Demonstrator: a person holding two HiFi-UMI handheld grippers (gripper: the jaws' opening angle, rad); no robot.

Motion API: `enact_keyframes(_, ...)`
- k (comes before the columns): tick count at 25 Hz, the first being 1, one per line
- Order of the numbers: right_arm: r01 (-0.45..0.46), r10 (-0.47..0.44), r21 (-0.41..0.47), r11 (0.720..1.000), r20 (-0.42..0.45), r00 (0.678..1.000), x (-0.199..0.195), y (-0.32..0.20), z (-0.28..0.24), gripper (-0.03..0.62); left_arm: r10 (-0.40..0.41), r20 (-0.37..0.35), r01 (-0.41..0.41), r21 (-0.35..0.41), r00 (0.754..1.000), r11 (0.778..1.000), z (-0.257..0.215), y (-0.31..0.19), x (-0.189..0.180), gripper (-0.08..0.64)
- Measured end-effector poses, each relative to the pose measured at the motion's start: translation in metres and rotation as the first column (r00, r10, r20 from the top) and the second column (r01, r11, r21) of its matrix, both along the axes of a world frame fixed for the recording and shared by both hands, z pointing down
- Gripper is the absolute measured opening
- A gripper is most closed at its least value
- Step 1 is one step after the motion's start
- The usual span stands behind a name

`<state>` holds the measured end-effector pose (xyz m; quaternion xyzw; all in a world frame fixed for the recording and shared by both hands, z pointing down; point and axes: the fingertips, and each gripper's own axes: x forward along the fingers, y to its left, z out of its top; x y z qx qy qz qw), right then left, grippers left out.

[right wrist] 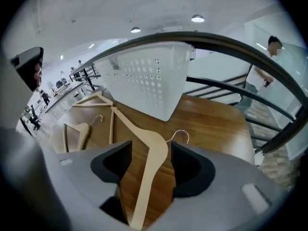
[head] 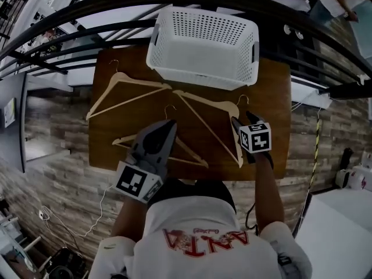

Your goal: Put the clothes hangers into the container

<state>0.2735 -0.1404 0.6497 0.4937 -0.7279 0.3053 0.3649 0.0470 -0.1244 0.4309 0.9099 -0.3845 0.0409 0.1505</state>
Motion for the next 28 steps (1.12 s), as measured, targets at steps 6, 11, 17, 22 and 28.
enact_keyframes(6, 0.003, -0.006, -0.120, 0.993, -0.030, 1.000, 0.006, -0.010, 0.059, 0.258, -0.021, 0.017, 0.021, -0.043, 1.000, 0.999, 0.025, -0.010, 0.002, 0.009)
enact_keyframes(11, -0.002, -0.003, -0.170, 0.985, -0.029, 1.000, 0.006, -0.016, 0.088, 0.258, -0.029, 0.019, 0.030, -0.072, 0.999, 0.997, 0.040, -0.015, 0.003, 0.009)
enact_keyframes(17, -0.011, -0.006, -0.173, 0.985, -0.097, 0.995, 0.006, -0.016, 0.092, 0.250, -0.031, 0.022, 0.032, -0.089, 0.999, 0.995, 0.045, -0.017, -0.001, 0.009)
enact_keyframes(22, -0.021, 0.005, -0.155, 0.988, -0.105, 0.994, 0.000, -0.015, 0.091, 0.202, -0.028, 0.015, 0.029, -0.082, 1.000, 0.996, 0.044, -0.021, -0.004, 0.009)
enact_keyframes(28, -0.035, 0.034, -0.003, 0.999, -0.157, 0.987, 0.009, -0.007, 0.052, 0.189, -0.015, -0.003, 0.015, -0.058, 1.000, 0.998, 0.031, -0.024, -0.007, 0.009)
